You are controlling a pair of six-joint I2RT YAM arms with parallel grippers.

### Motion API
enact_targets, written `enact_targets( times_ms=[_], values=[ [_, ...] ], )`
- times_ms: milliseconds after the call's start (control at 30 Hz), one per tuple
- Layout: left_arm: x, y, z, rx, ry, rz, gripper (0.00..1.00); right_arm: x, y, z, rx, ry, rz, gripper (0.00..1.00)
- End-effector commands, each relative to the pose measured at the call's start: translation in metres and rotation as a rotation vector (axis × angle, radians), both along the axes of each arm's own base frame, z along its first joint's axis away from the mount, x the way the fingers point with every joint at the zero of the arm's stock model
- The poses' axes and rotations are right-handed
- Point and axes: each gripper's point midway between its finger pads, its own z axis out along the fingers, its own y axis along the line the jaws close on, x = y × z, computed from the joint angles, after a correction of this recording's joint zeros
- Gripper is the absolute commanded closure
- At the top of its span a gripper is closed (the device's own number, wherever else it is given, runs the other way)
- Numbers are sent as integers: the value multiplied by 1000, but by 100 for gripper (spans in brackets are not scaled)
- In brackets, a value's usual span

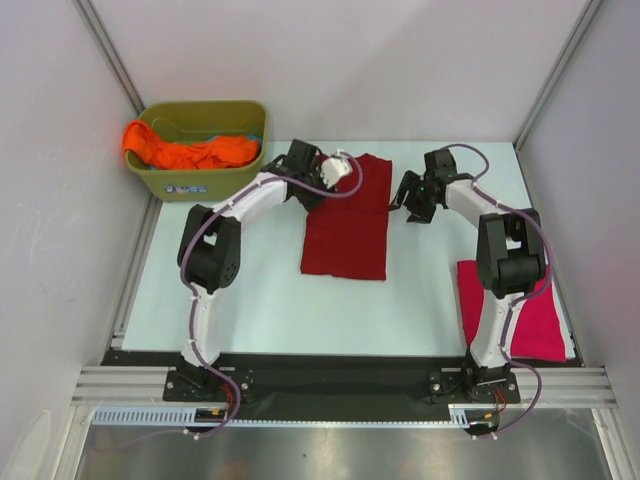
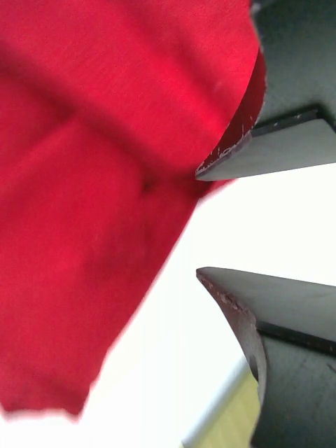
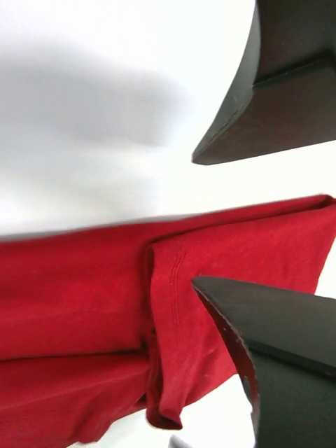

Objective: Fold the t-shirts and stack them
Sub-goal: Fold the tshirt

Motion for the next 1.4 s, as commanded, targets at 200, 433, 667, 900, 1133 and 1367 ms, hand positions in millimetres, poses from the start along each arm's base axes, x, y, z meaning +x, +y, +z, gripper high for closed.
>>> enact_targets(
  times_ms=[200,433,667,900,1133,1367],
  values=[
    [-27,6,74,-269,83,71,45,-30,45,68,-30,-207,126,46],
    [-174,0,23,-112,290,-290,46,-115,44,26,-44,-8,94,37],
    [-213,16,-20,112,186,-475,32,-170,52,2,-12,19,130,37],
    [-200,12,-35,200,93,-456,35,-172,53,-20,-5,51,83,40],
    [-192,29,-55,276,26,-419,45,-163,56,-36,42,48,36,50],
    [-193,24,-61,230,24,-389,76,-166,38,-47,78,96,-45,86]
  ],
)
